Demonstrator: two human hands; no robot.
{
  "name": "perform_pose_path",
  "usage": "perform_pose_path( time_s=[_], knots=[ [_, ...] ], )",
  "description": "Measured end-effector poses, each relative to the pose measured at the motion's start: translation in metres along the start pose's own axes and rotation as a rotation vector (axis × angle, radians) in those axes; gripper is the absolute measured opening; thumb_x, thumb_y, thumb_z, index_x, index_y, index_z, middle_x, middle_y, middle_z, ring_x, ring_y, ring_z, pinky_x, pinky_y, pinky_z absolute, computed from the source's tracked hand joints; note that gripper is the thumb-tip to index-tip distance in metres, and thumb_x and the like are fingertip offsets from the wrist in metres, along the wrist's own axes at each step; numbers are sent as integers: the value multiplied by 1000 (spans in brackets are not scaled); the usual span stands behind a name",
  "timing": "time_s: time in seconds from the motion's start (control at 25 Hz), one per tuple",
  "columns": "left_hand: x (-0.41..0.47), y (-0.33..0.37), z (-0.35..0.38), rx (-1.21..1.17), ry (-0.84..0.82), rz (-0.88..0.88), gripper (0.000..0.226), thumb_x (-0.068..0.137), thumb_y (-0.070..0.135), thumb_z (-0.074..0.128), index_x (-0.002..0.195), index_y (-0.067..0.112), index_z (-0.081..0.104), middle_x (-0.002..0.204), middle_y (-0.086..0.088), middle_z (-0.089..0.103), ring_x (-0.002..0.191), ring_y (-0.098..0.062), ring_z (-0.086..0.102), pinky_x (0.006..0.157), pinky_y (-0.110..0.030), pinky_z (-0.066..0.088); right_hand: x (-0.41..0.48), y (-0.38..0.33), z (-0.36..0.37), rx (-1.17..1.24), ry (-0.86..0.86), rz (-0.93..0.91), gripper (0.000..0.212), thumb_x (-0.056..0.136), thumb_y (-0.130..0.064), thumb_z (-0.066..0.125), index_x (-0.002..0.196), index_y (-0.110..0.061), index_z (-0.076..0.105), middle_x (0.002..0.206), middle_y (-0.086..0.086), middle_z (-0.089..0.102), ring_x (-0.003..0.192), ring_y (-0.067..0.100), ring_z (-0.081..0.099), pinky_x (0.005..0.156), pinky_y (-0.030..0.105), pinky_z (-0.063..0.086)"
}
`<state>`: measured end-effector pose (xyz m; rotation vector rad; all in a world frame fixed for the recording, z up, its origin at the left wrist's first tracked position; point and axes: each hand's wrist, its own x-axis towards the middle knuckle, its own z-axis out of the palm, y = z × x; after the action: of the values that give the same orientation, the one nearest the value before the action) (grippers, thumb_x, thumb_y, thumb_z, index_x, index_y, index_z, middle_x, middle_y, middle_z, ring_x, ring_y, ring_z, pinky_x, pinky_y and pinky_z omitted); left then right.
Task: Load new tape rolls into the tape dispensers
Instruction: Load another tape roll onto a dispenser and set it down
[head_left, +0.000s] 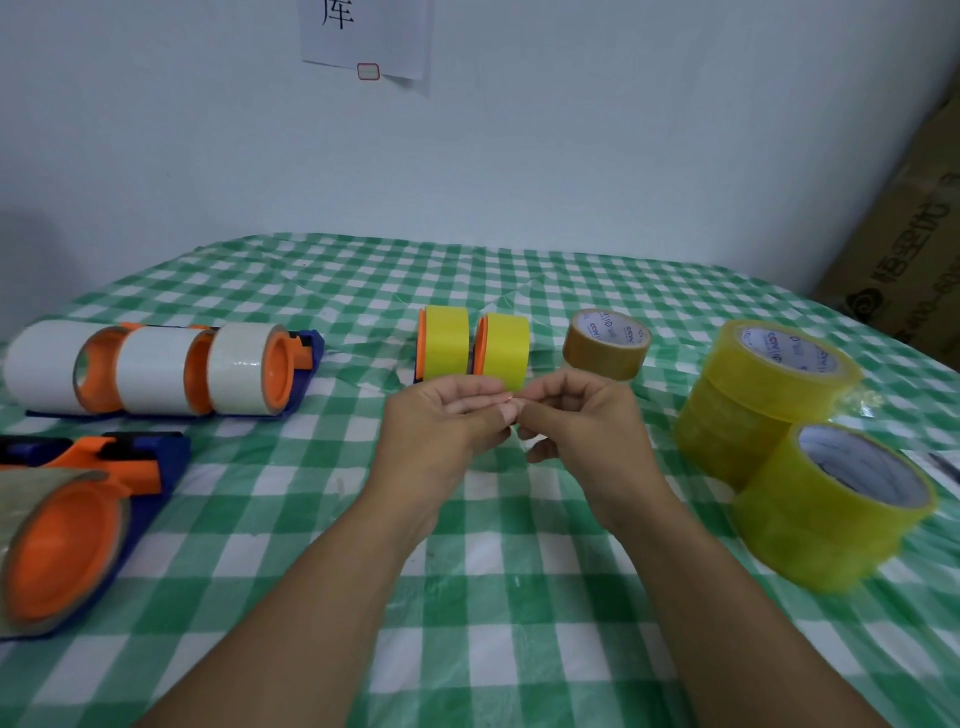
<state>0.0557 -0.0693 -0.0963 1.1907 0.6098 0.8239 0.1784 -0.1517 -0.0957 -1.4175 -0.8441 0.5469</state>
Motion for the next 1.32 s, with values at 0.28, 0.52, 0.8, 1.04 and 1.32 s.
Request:
perform_pose_path(
  time_s=[0.28, 0.52, 0.8, 1.04, 1.32],
  knots=[
    [4, 11, -14, -232, -169, -197, 40, 71, 7, 74, 109, -1, 71, 95, -15, 77, 80, -17, 75, 70, -23, 61, -3, -5, -2, 162, -170, -96, 12, 90, 3, 67, 98, -1, 75, 81, 23, 64, 69, 21, 57, 52, 31, 52],
    [6, 7, -17, -167, -227, -260, 24, 85, 1, 66, 107, 1, 75, 81, -9, 73, 70, -11, 69, 64, -22, 59, -4, -3, 0, -60, -154, -274, 14, 85, -3, 76, 99, -3, 79, 88, 25, 68, 67, 20, 62, 52, 28, 54],
    [4, 10, -18, -57, -232, -250, 25, 92, 2, 59, 113, 0, 71, 104, -18, 76, 85, -21, 74, 66, -24, 59, 0, -2, 0, -184, -150, -229, 5, 80, -4, 81, 84, -6, 79, 84, 19, 62, 60, 14, 59, 47, 26, 54],
    [3, 16, -17, -169, -167, -311, 17, 90, 14, 64, 94, 2, 76, 89, -14, 77, 79, -20, 74, 65, -23, 60, -1, -6, 10, -498, -90, -461, 24, 89, -11, 75, 77, -27, 63, 82, -5, 56, 71, 7, 57, 61, 29, 55],
    [-9, 25, -6, -150, -307, -419, 24, 97, 21, 58, 106, 2, 70, 102, -21, 75, 90, -25, 76, 74, -30, 63, -14, -27, -12, -757, -56, -281, 27, 94, -29, 69, 75, -11, 63, 73, -2, 63, 64, 8, 55, 62, 31, 47]
  ],
)
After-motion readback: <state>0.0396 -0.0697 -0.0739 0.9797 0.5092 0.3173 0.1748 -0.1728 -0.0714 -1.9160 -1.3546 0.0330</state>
